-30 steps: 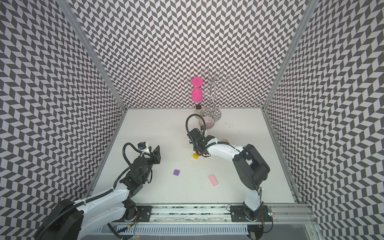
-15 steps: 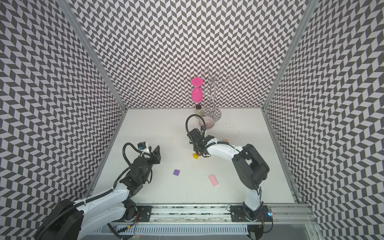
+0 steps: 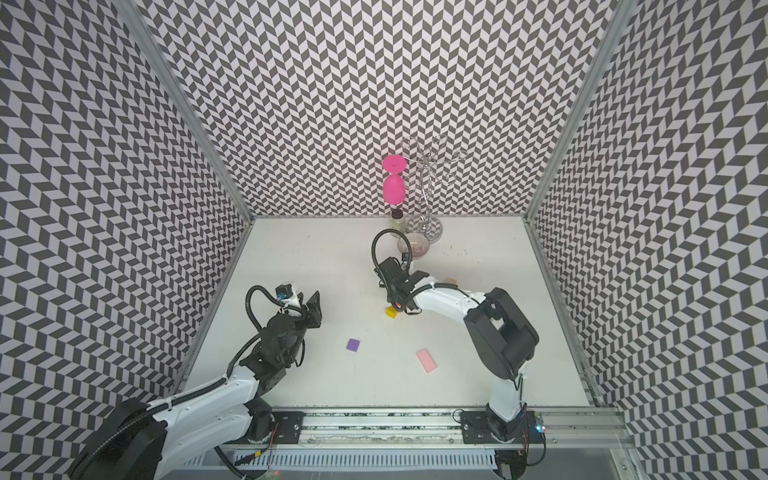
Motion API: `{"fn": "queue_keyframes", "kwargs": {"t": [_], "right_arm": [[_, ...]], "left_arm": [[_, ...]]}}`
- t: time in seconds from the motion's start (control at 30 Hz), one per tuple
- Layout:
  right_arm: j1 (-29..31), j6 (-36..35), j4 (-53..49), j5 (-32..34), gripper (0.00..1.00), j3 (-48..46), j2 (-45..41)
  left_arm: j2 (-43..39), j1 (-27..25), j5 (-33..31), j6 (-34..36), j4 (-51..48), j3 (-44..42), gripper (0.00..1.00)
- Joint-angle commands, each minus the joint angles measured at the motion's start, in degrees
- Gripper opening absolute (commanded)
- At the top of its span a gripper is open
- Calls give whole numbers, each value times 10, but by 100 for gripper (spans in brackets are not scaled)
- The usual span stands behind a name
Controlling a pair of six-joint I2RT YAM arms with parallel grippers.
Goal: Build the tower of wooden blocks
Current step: 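Carry the pink block over the orange-topped stack and lower it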
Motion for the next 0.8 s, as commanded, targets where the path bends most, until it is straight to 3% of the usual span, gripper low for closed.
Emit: {"fn": "queue_keyframes", "kwargs": {"t": [0.0, 0.3, 0.77], "right_arm": [[-4, 11, 18, 0, 2, -14, 2], [-5, 5, 25, -14, 5, -16, 2], [-5, 12, 18, -9, 33, -25, -23]], "left_arm": [[-2, -3, -10, 5, 19, -6, 51], [-1, -4, -11, 6, 19, -6, 51], [3, -5, -13, 7, 20, -4, 51]]}}
